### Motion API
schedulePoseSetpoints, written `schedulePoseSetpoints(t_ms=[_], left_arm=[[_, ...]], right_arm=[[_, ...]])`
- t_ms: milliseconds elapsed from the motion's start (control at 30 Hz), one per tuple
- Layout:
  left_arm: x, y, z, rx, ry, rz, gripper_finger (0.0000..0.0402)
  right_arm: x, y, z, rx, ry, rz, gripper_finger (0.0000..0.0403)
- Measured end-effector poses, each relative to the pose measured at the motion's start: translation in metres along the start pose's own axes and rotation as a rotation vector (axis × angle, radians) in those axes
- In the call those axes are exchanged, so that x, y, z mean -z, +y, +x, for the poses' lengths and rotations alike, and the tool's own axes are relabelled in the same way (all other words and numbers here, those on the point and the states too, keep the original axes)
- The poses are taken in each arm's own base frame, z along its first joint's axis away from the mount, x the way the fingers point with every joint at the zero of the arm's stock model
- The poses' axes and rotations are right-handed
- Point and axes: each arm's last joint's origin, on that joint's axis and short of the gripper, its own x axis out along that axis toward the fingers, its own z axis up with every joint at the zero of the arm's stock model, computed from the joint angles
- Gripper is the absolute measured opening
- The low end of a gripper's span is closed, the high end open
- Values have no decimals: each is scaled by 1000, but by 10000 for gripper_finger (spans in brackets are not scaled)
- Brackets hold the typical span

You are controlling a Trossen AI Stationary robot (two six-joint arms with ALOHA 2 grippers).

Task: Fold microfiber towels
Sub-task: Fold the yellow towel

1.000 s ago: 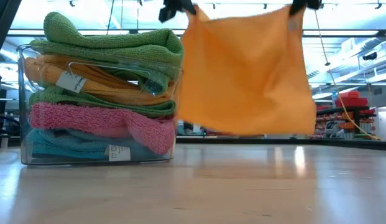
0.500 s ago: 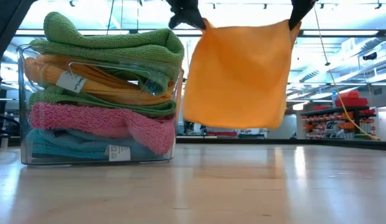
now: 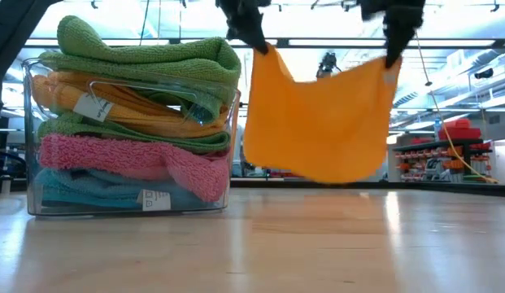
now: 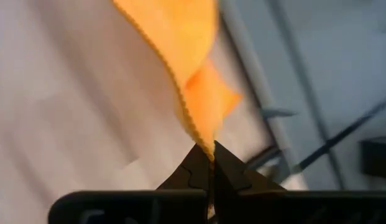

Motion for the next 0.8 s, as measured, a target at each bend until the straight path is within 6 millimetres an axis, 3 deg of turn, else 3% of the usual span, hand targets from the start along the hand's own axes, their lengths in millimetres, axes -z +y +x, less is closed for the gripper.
schedulePoseSetpoints(t_ms=[167,333,533,800], left_arm=[[12,-43,25,126,183,54,7],[24,-89,48,223,327,143,22],[32,-135,64,280,378,240,27],[40,-174,80,326,403,314,13]], right_arm=[[16,40,39,-147,135,-62,6],[33,76,59,-257,202,-112,9],[51,108,72,-351,259,-111,11],[68,126,75,-498,356,-173,12]])
